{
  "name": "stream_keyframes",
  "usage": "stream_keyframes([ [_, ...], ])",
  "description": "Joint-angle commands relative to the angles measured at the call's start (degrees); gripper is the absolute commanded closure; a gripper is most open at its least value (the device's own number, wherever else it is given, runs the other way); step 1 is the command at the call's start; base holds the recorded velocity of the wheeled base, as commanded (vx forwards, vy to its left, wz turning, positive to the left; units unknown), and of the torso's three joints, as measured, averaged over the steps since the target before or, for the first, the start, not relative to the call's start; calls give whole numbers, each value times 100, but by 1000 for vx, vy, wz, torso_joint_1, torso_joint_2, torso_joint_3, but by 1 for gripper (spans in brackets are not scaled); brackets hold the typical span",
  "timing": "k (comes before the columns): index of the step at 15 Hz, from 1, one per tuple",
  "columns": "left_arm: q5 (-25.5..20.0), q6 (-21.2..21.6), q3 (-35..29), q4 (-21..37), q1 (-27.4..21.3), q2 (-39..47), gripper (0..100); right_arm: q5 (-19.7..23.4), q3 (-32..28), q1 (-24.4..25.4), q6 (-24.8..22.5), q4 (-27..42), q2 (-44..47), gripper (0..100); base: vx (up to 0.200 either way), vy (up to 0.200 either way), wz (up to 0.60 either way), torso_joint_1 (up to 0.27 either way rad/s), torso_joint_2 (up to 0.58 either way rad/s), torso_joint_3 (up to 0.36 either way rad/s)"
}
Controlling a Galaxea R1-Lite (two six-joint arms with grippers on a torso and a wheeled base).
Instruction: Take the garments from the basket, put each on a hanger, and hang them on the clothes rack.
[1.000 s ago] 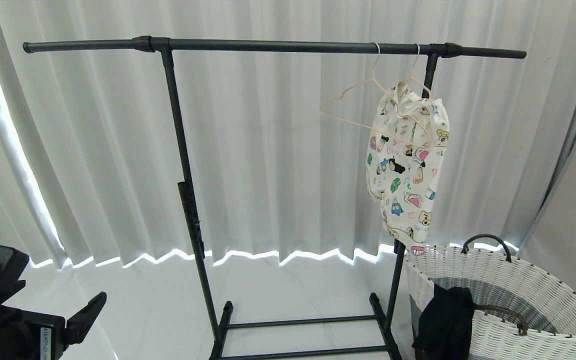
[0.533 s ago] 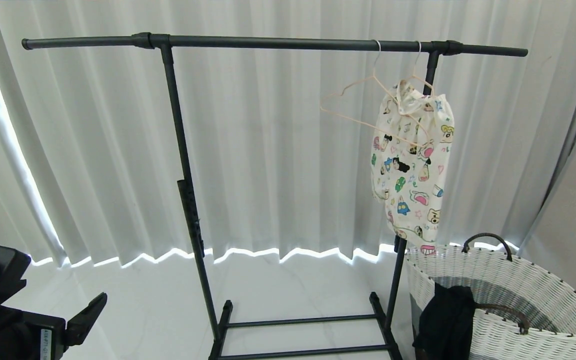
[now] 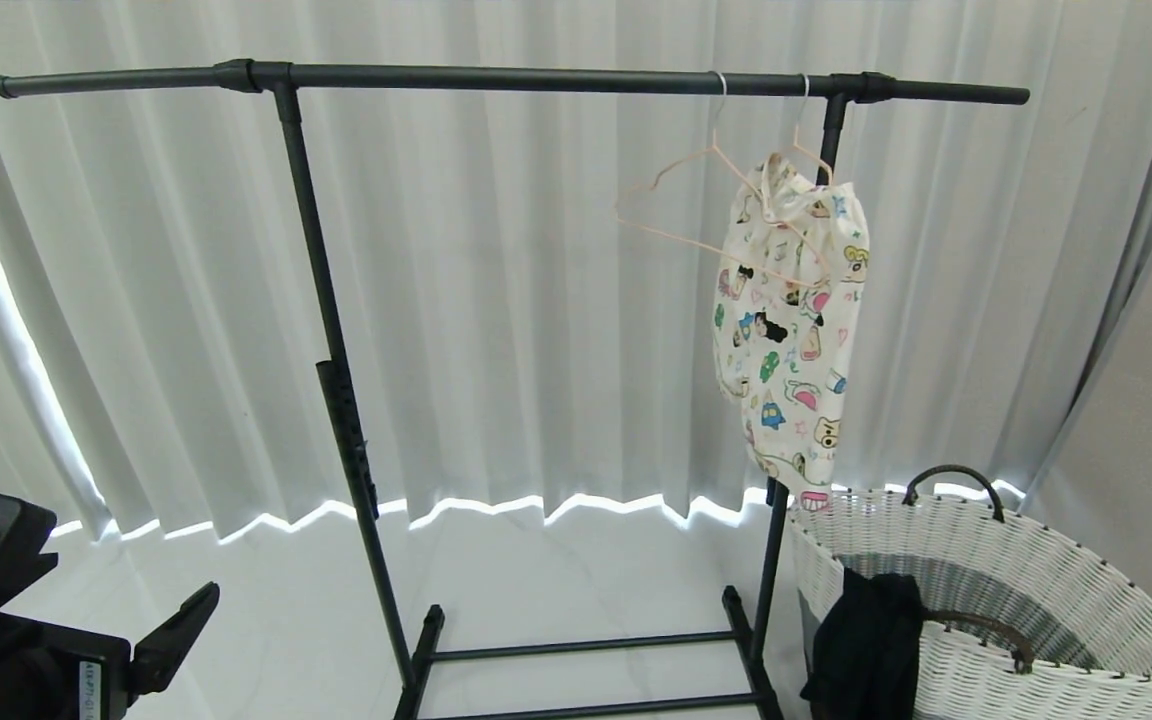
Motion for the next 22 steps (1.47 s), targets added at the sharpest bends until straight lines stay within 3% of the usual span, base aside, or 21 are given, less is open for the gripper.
stream_keyframes([
  [1,-3,-8,-9,-1,-17,0,0,2,24,3,-3,-3,-2,0,0,-200,0,-2,7,12],
  [6,6,-26,-9,8,-8,9,0,63,85,30,-56,-47,6,0,0,-40,0,1,0,1],
  [11,-3,-26,-18,-1,-8,0,0,1109,410,47,-803,-953,86,0,200,0,0,2,2,0],
  [16,-3,-8,-36,8,-17,9,0,1144,437,47,-838,-1304,692,0,200,0,0,-1,3,6],
  [18,-3,1,-27,-1,-17,27,0,1425,490,56,-873,-1357,920,0,100,0,0,1,1,1],
  [20,24,-8,-18,-1,10,0,0,2120,639,56,-1366,-1357,1228,0,0,0,0,0,0,0],
  [22,32,-8,-18,-1,10,-9,0,2392,1034,162,-1972,-1524,1747,0,0,0,0,0,0,0],
])
